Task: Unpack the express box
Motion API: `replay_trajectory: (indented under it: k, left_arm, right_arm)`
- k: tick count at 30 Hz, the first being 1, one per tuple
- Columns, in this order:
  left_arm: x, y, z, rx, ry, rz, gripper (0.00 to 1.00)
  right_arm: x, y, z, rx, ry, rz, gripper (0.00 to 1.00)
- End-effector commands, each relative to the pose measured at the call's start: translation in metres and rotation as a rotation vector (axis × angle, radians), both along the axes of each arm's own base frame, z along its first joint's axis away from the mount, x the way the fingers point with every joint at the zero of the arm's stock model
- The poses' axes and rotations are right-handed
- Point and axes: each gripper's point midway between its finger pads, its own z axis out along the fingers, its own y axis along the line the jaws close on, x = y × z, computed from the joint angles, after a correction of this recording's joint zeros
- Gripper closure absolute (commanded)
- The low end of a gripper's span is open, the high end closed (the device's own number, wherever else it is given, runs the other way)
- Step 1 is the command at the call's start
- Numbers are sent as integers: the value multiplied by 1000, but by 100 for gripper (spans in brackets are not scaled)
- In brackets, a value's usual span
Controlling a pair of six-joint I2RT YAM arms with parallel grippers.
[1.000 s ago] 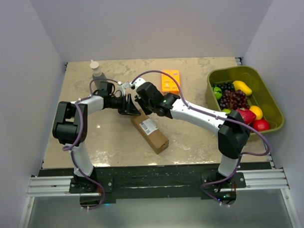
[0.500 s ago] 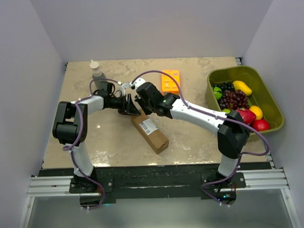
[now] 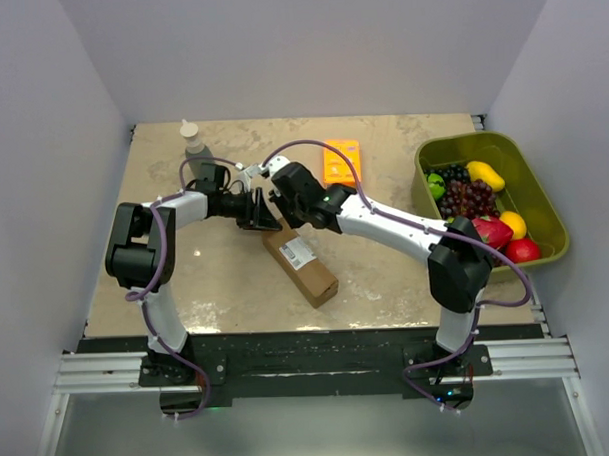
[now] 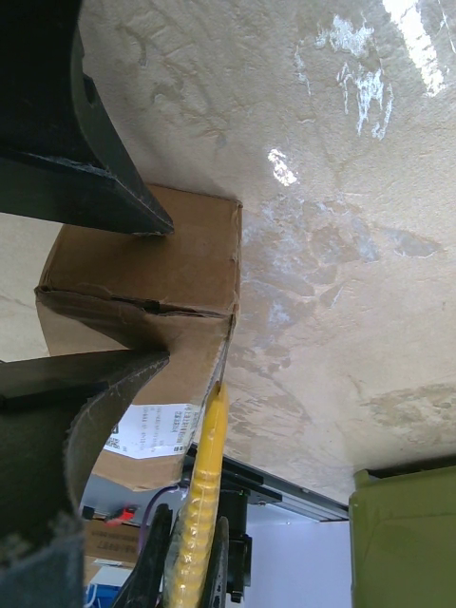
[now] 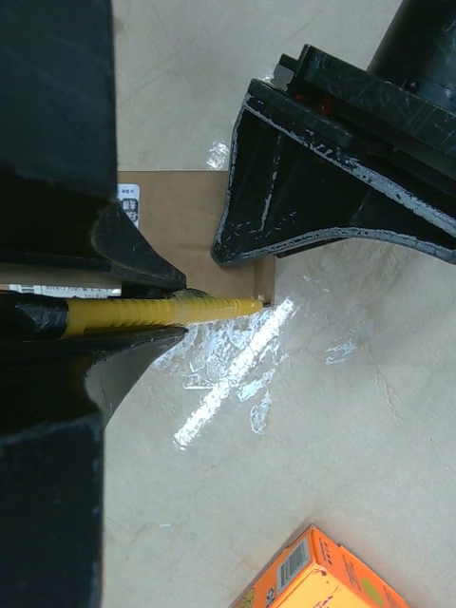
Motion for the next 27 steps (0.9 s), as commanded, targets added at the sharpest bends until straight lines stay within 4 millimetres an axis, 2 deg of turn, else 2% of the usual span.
replay_trajectory:
  k: [1, 5, 10, 17, 20, 27]
  left_arm:
    - [-43, 35, -90, 318, 198, 40, 100]
    - [-45, 33, -98, 311, 236, 41, 100]
    - [-36, 33, -101, 313, 256, 82, 100]
    - [-40, 34, -105, 320, 291, 106, 100]
    - [-41, 34, -104, 323, 285, 113, 100]
    - [-37, 41, -98, 351, 243, 138, 100]
  right_arm:
    - [-4, 3, 4, 6, 30, 38, 100]
    - [-16, -4, 2, -26, 76, 67, 100]
    - [-31, -10, 6, -43, 126, 86, 100]
    - [-58, -20, -5, -60, 212, 102, 100]
    - [-72, -28, -14, -86, 270, 100, 100]
    - [-96, -49, -12, -134, 357, 103, 100]
